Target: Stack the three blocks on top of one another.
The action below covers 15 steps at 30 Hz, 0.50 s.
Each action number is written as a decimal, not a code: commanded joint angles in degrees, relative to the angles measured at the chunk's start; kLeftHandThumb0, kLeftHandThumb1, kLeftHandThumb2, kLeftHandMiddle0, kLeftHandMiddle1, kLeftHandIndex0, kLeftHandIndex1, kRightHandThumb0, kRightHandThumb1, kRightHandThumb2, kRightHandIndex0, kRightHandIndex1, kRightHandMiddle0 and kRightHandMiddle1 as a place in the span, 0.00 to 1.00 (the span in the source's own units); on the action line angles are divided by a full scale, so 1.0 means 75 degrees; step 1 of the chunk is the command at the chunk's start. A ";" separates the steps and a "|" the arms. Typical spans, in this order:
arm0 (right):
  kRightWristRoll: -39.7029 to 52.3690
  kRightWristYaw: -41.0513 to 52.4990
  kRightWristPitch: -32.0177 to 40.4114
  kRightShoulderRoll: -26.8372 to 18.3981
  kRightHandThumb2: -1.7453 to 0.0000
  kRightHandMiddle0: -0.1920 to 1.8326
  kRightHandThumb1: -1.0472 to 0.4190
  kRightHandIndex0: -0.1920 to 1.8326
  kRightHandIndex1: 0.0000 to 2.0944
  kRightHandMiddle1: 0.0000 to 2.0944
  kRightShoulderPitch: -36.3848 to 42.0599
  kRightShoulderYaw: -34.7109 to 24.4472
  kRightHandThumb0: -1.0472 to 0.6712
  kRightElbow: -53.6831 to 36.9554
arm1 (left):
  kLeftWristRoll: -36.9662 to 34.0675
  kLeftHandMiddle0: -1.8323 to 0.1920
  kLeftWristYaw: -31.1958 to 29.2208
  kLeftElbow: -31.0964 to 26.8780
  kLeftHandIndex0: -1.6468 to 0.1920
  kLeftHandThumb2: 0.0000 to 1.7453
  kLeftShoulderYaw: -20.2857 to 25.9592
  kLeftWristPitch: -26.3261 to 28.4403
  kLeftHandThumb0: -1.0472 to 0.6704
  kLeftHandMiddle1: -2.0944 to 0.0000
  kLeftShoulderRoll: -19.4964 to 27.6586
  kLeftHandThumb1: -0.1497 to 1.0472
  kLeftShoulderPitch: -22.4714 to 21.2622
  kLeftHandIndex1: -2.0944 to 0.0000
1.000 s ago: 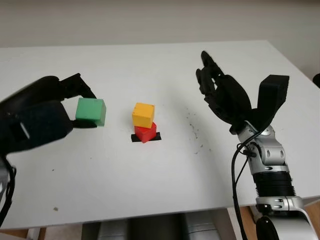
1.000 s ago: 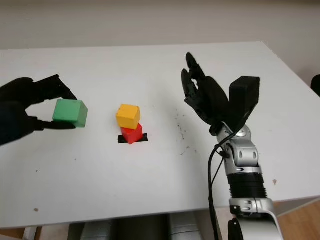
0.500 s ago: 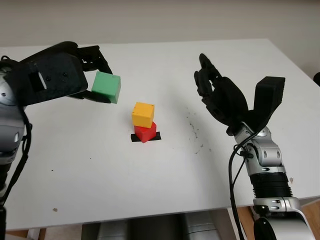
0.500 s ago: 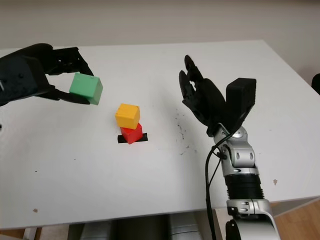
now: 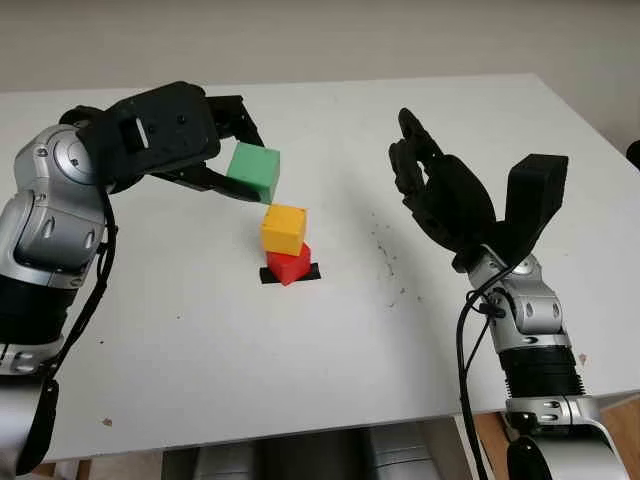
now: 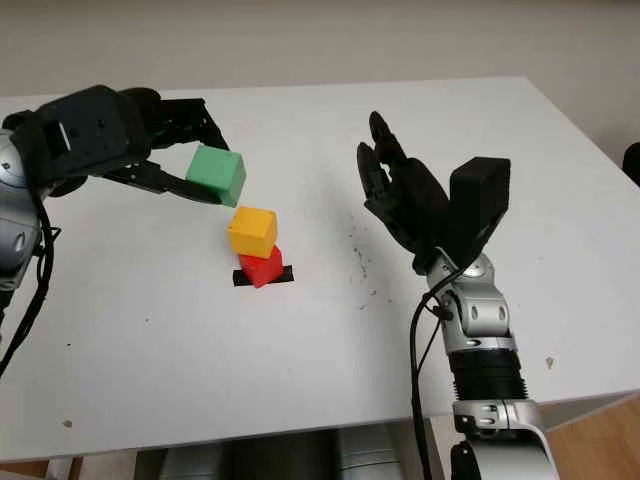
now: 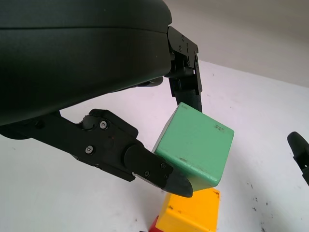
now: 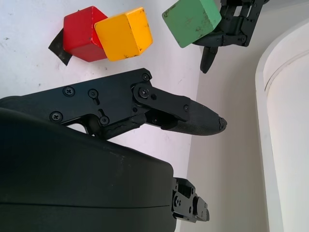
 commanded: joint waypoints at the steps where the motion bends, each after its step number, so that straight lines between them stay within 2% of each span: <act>1: 0.0003 -0.0022 -0.0071 0.0029 0.62 0.00 0.00 0.00 0.00 0.00 0.0027 -0.0002 0.26 -0.0171 | -0.0083 0.81 0.0014 0.0132 0.72 0.03 0.0000 -0.0072 0.37 0.98 -0.0096 0.92 -0.0332 0.28; 10: 0.0002 -0.0063 -0.0102 0.0050 0.63 0.00 0.00 0.00 0.00 0.00 0.0039 -0.0022 0.26 -0.0159 | -0.0296 0.81 -0.0133 0.0317 0.74 0.03 -0.0012 0.0160 0.37 0.98 -0.0267 0.92 -0.0517 0.24; 15: 0.0030 -0.0059 -0.0105 0.0070 0.62 0.00 0.00 0.00 0.00 0.00 0.0065 -0.0027 0.27 -0.0178 | -0.0501 0.82 -0.0226 0.0370 0.77 0.03 -0.0028 0.0161 0.38 0.98 -0.0308 0.92 -0.0436 0.22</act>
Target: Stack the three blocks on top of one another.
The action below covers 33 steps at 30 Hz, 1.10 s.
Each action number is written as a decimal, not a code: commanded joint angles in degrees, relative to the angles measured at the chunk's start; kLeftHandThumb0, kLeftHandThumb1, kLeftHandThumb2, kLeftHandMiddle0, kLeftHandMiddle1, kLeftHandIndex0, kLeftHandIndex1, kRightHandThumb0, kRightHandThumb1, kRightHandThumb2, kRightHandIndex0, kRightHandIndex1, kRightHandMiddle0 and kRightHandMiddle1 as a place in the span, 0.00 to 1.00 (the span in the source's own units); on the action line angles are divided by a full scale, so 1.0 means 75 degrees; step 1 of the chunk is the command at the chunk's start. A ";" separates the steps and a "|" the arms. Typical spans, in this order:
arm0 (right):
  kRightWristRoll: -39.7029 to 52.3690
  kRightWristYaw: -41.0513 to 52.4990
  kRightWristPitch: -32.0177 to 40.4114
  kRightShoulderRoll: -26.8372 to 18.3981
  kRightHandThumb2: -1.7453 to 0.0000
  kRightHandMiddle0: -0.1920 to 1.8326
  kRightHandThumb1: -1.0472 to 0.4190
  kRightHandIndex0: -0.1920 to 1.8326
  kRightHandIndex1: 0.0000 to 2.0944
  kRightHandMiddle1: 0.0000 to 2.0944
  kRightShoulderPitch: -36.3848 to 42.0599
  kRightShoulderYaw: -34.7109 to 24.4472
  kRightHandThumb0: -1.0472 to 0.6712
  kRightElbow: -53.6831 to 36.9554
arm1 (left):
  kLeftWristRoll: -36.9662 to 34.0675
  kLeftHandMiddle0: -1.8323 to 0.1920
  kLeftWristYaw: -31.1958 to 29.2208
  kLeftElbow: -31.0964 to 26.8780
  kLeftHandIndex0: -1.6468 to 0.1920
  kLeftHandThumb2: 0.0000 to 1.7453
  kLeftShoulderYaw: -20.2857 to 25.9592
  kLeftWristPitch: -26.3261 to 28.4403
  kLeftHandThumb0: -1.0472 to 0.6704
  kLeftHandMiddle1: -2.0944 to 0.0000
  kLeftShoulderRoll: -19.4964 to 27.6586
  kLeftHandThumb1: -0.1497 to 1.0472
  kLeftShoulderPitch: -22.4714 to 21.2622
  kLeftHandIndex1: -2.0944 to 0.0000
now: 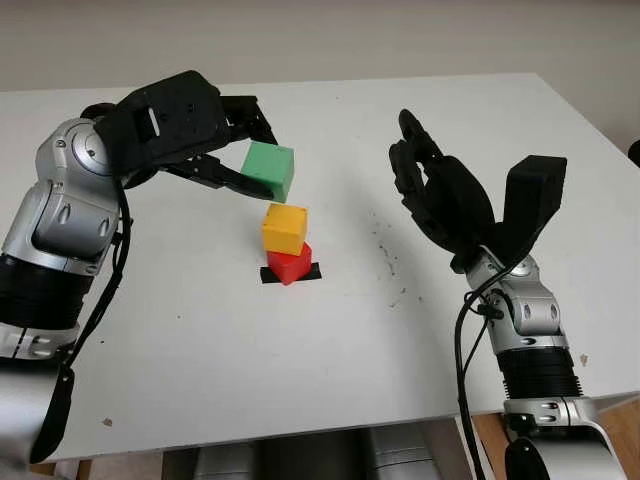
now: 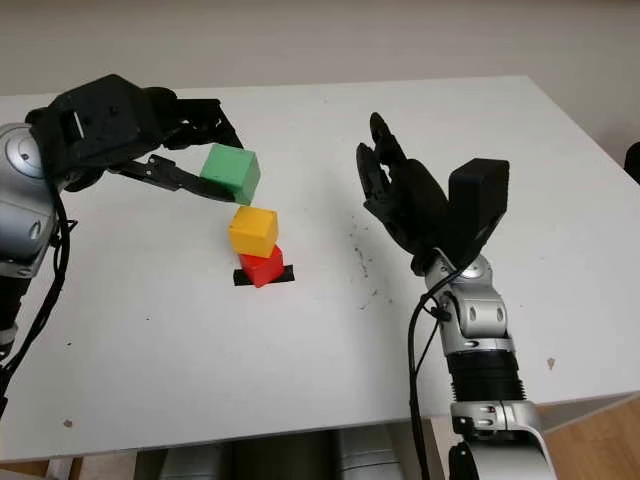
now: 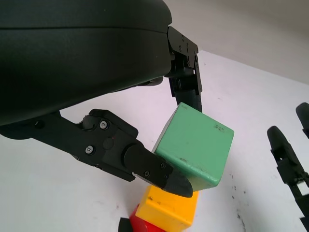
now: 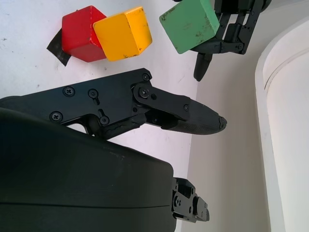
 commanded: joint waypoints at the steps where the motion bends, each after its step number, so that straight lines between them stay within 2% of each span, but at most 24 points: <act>1: 0.0023 0.0009 -0.0096 0.0002 0.62 0.00 0.00 0.00 0.00 0.00 0.0053 -0.0026 0.27 -0.0172 | -0.0052 0.82 -0.0030 -0.0031 0.77 0.03 0.0005 -0.0013 0.38 0.98 0.0014 0.92 -0.0102 0.22; 13: -0.0008 0.0065 -0.0142 -0.0025 0.61 0.00 0.00 0.00 0.00 0.00 0.0045 -0.0008 0.27 -0.0157 | -0.0204 0.80 0.0048 -0.0020 0.75 0.03 -0.0020 -0.0016 0.37 0.97 -0.0106 0.90 0.0282 0.24; 23: -0.0014 0.0019 -0.0027 -0.0055 0.63 0.00 0.00 0.00 0.00 0.00 0.0023 -0.0011 0.26 -0.0234 | -0.0172 0.82 0.0000 0.0122 0.78 0.03 -0.0152 -0.0086 0.36 0.98 -0.0137 0.91 0.0269 0.19; 33: -0.0020 -0.0011 -0.0047 -0.0052 0.64 0.00 0.00 0.00 0.00 0.00 0.0061 -0.0008 0.25 -0.0305 | -0.0193 0.82 0.0059 0.0222 0.77 0.03 -0.0197 -0.0135 0.37 0.97 -0.0224 0.91 0.0253 0.19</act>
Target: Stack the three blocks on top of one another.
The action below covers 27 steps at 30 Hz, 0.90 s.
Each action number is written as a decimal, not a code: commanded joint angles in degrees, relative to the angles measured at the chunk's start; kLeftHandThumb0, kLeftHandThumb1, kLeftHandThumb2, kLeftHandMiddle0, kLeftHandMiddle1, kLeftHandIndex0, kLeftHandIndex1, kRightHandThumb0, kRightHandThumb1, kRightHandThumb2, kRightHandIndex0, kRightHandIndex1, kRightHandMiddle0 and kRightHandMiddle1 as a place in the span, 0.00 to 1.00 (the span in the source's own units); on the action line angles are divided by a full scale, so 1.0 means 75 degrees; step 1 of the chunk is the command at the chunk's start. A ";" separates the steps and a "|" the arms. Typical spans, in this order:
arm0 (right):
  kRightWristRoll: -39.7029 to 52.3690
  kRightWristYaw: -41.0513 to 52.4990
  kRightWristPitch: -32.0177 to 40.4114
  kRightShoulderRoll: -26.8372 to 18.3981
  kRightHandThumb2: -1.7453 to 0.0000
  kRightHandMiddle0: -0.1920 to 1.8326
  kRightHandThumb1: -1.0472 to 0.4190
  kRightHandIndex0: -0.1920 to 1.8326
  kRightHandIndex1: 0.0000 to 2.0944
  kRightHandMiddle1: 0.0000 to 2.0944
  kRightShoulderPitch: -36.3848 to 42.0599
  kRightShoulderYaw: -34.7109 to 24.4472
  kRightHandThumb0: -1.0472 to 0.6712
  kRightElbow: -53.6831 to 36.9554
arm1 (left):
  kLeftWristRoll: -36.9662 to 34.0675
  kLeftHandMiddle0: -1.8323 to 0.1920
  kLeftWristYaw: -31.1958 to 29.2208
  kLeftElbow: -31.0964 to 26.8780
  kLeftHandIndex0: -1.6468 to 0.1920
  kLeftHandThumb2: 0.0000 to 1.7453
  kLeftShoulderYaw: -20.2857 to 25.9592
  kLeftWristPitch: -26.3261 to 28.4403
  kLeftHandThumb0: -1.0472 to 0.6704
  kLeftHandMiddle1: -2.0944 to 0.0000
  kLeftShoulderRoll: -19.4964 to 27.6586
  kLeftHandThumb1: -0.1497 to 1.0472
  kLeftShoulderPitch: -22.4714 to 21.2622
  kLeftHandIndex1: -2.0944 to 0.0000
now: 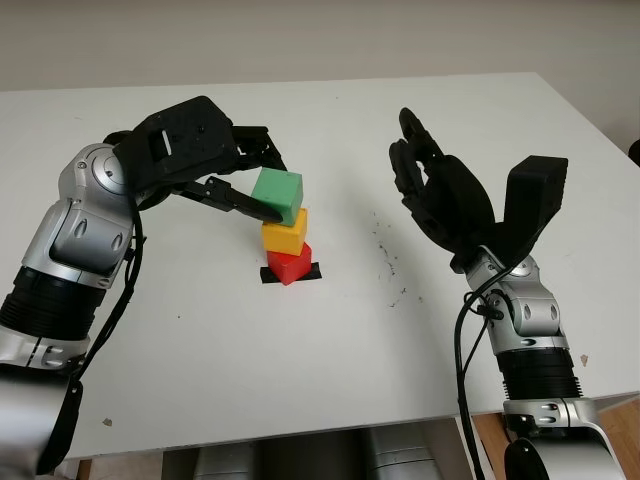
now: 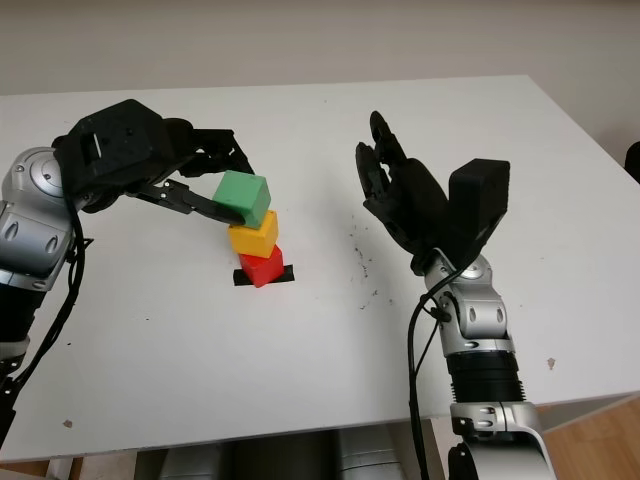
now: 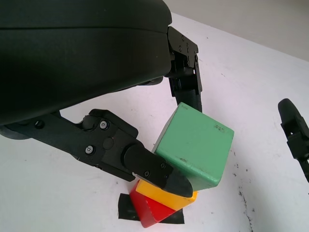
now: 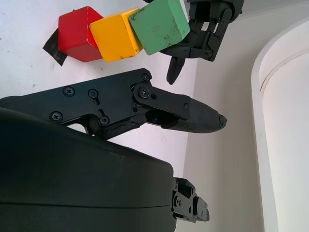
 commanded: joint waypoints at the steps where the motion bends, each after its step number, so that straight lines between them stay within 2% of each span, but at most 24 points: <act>1: 0.0003 0.0030 -0.0025 -0.0051 0.64 0.00 0.00 0.00 0.00 0.00 0.0039 -0.0012 0.25 -0.0136 | -0.0038 0.82 0.0060 0.0039 0.77 0.03 0.0014 -0.0068 0.36 0.97 -0.0049 0.91 -0.0092 0.19; 27: 0.0035 -0.0055 0.0113 -0.0036 0.64 0.00 0.00 0.00 0.00 0.00 0.0095 -0.0049 0.25 -0.0252 | 0.0186 0.81 0.0111 0.0013 0.74 0.03 -0.0071 -0.0134 0.35 0.97 -0.0045 0.90 0.0092 0.22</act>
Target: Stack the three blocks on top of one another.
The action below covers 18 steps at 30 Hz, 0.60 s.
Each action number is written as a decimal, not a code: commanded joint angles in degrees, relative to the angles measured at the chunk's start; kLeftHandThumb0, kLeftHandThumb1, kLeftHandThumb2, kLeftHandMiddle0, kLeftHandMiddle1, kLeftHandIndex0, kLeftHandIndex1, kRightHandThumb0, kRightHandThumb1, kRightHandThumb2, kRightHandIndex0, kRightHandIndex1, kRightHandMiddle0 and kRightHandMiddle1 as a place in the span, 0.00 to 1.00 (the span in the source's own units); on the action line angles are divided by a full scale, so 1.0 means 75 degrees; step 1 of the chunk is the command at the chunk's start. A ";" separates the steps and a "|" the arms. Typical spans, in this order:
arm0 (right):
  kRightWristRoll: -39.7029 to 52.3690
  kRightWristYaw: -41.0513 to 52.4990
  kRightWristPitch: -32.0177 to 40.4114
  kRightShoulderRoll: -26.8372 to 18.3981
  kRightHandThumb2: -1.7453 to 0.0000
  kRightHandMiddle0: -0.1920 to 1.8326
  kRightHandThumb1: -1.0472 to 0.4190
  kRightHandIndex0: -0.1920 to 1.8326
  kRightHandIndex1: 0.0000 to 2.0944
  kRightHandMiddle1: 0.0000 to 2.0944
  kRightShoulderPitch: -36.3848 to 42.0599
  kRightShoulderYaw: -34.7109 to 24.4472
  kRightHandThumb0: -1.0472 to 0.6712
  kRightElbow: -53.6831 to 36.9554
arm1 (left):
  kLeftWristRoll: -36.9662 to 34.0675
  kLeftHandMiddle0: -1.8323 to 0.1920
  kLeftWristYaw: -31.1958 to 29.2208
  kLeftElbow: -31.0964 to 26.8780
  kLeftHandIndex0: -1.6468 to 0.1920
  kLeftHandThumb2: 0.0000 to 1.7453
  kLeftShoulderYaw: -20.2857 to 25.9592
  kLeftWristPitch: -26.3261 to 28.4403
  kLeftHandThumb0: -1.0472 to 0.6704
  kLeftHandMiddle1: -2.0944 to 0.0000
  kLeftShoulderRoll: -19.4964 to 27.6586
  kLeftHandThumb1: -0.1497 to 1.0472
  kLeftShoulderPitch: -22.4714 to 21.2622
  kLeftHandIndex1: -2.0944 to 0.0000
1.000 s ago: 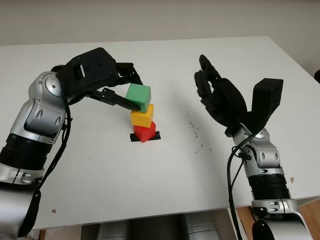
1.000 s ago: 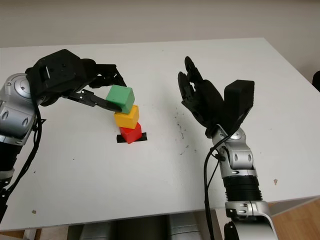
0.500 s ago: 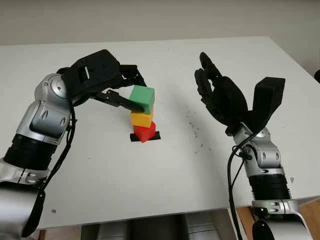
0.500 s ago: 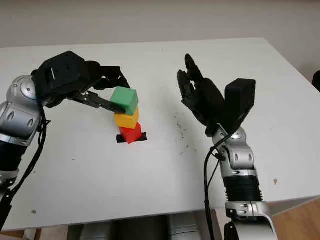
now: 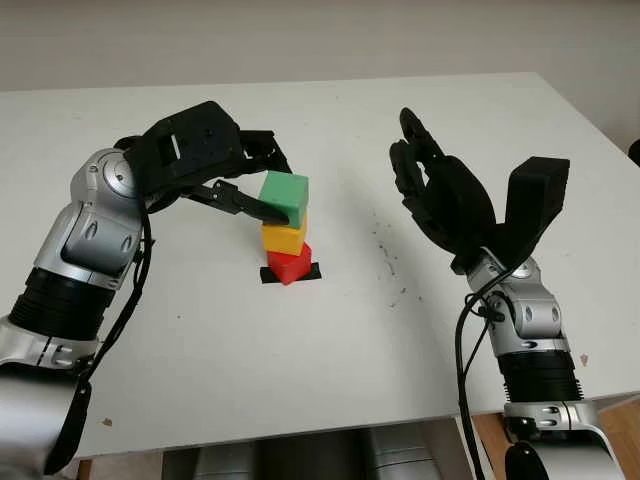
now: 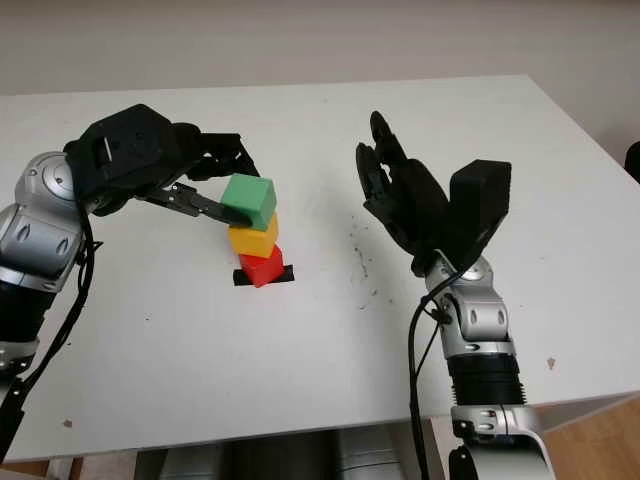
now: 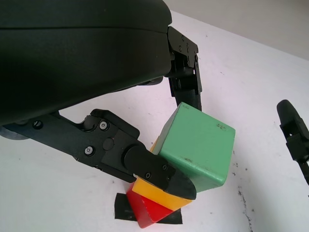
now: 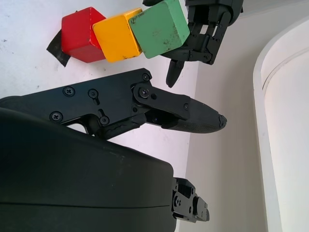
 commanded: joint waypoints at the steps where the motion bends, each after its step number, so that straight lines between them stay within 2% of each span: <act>1: 0.0038 -0.0008 0.0041 -0.0037 0.64 0.00 0.00 0.00 0.00 0.00 0.0010 -0.0047 0.25 -0.0196 | 0.0046 0.81 0.0021 -0.0108 0.74 0.03 -0.0020 -0.0048 0.36 0.97 0.0107 0.90 0.0085 0.22; 10: 0.0054 0.0071 0.0039 -0.0064 0.64 0.00 0.00 0.00 0.00 0.00 0.0031 -0.0049 0.26 -0.0207 | 0.0038 0.81 0.0023 -0.0087 0.74 0.03 0.0020 0.0055 0.36 0.97 0.0082 0.90 0.0121 0.25; 13: 0.0047 0.0111 0.0025 -0.0084 0.63 0.00 0.00 0.00 0.00 0.00 0.0043 -0.0045 0.26 -0.0208 | -0.0036 0.82 -0.0043 -0.0073 0.74 0.03 0.0030 0.0173 0.36 0.98 0.0069 0.90 0.0129 0.30; 18: 0.0022 0.0082 0.0002 -0.0077 0.63 0.00 0.00 0.00 0.00 0.00 0.0050 -0.0053 0.26 -0.0186 | -0.0133 0.87 -0.0151 -0.0243 0.74 0.03 0.0013 0.0530 0.36 0.98 0.0041 0.89 0.0163 0.45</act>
